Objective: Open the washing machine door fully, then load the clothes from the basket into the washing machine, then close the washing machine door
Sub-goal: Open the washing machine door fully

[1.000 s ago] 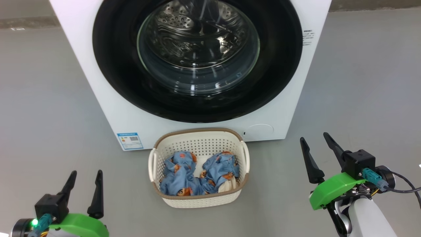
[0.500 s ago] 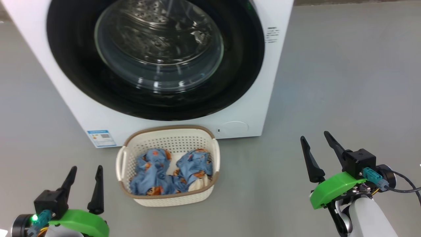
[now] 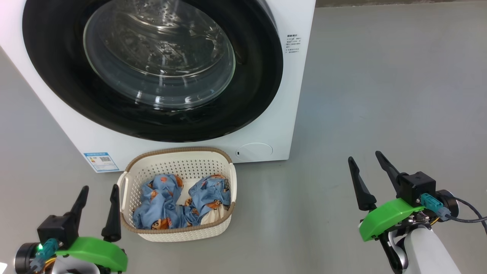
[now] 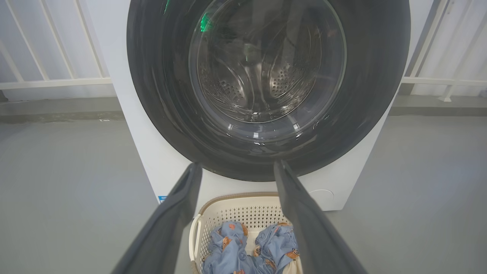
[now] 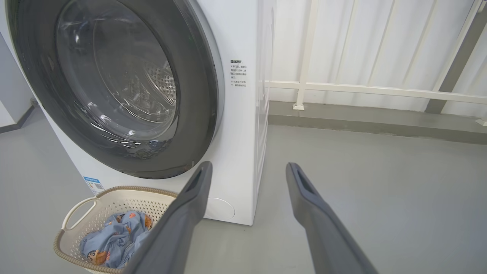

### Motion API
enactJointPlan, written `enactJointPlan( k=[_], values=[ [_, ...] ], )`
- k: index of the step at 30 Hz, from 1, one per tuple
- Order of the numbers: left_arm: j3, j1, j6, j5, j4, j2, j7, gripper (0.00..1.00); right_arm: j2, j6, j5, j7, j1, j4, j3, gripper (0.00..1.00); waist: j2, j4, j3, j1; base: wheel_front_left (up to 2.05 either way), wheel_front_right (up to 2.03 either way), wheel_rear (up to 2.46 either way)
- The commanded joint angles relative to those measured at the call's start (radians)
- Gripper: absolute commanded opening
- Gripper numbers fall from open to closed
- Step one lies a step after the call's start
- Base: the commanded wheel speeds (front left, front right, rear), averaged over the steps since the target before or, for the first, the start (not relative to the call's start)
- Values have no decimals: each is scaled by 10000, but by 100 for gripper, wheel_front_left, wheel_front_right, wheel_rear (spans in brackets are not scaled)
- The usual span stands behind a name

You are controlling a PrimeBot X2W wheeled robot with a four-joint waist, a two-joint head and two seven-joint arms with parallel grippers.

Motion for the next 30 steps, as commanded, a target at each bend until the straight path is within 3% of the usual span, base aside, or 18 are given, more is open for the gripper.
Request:
enactJointPlan(
  k=[1,30],
  values=[
    [357,-352,-22,37,-243,261,-105,100,11,14,46,-120,-171,-245,213,100,-1,5,-2,0,0,0,0],
    [85,-79,-24,-6,-371,329,-105,100,-40,14,57,-120,-99,-188,315,100,-1,26,-146,0,0,0,0]
  ],
)
